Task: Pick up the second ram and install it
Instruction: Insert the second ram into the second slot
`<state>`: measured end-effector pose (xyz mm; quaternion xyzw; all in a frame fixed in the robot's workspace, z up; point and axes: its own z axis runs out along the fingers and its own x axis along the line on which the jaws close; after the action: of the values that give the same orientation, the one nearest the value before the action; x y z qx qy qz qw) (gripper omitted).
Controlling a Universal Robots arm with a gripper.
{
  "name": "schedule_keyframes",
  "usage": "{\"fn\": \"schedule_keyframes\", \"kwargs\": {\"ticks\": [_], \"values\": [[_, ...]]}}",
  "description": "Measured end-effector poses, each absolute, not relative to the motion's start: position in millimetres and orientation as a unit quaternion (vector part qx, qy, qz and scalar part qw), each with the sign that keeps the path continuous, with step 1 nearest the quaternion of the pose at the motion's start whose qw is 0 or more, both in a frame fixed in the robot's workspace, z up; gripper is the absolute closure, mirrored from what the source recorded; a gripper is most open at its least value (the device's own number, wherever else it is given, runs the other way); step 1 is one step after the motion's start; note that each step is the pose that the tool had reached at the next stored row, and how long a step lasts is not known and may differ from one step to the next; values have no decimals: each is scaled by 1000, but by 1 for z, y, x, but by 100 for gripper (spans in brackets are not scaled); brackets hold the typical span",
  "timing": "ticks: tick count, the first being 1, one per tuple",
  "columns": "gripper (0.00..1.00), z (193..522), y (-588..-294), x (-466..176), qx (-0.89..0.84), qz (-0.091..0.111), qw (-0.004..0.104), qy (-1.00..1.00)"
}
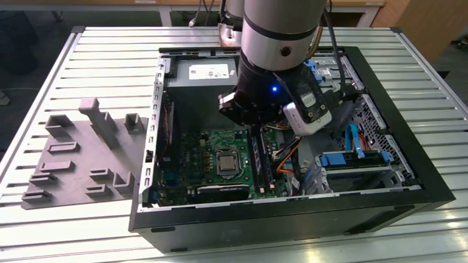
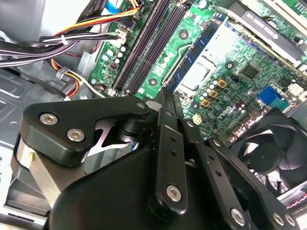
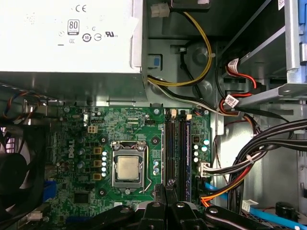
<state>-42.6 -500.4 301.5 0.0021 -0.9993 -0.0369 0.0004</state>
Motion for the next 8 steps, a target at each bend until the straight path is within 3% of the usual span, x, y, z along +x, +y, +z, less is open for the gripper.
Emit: {"fn": "schedule_keyframes", "kwargs": {"ticks": [8], "values": [[89, 300, -500, -43, 2, -37, 0, -999]]}}
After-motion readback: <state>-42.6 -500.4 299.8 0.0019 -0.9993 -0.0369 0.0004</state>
